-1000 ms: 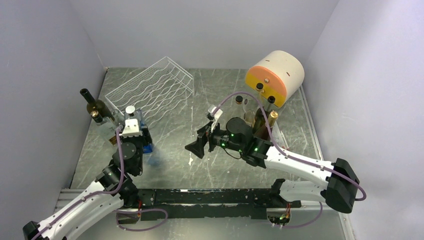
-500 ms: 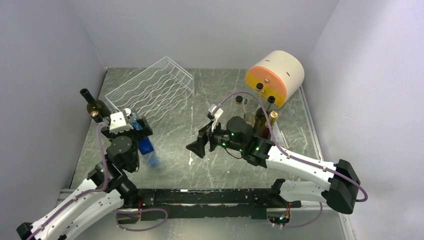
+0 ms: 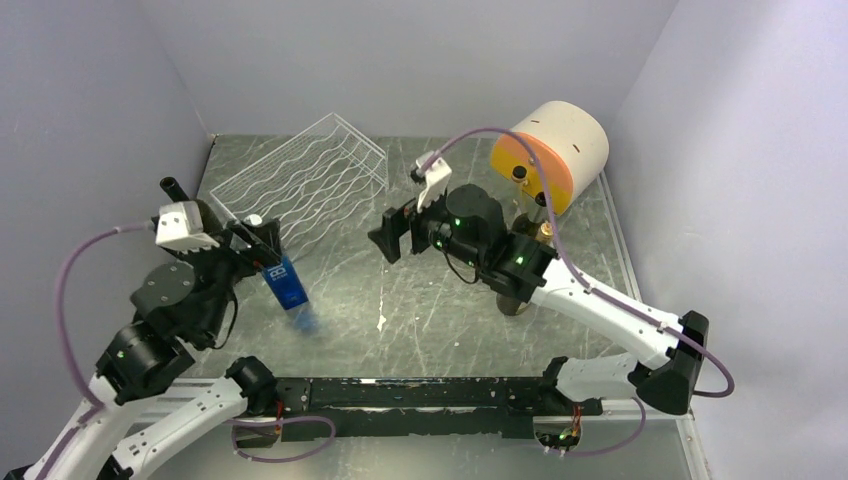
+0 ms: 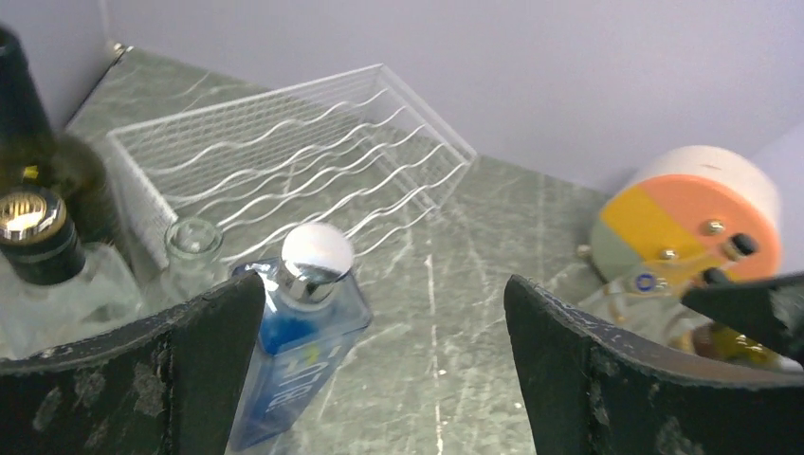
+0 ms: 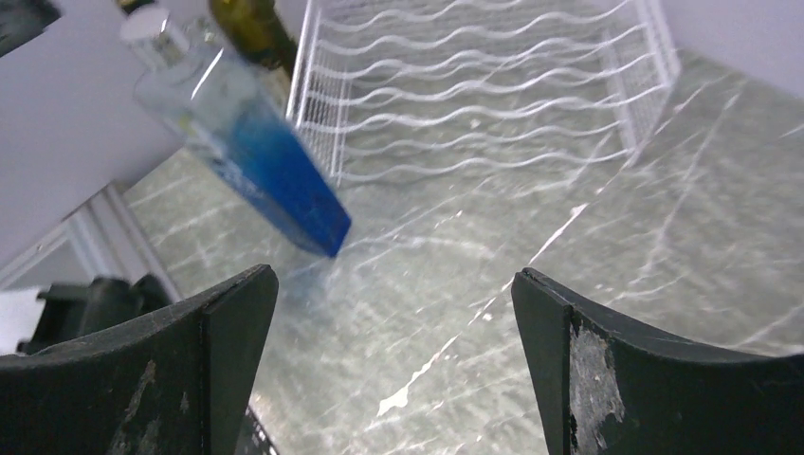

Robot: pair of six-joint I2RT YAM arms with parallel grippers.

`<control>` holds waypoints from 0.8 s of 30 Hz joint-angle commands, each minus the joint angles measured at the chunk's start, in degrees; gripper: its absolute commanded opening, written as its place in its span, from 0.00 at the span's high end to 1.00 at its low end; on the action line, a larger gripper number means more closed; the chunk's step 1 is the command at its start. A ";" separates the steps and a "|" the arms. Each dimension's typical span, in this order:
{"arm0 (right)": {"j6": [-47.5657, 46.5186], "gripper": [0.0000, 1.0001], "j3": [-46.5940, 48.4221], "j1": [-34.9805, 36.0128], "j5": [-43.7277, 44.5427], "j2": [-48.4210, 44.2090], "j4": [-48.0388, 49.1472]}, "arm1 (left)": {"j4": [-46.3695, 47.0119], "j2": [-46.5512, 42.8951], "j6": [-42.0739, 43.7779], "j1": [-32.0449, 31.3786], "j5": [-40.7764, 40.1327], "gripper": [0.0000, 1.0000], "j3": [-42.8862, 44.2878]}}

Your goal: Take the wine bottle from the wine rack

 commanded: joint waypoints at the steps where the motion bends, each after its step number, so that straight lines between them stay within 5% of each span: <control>1: -3.60 0.00 9.12 -1.28 8.87 2.78 -9.81 | -4.09 4.95 5.66 0.37 9.82 0.00 8.82; 14: -3.66 0.00 30.07 -17.96 10.89 7.48 -23.50 | 1.93 32.20 25.76 2.24 15.82 0.01 34.88; 21: -1.33 0.00 31.52 -27.79 13.54 3.43 -29.08 | 5.19 39.88 18.36 28.33 43.05 0.00 41.84; 24: 0.31 0.00 27.36 -30.33 12.93 -2.03 -27.91 | 7.69 39.22 15.43 33.42 47.77 0.00 41.05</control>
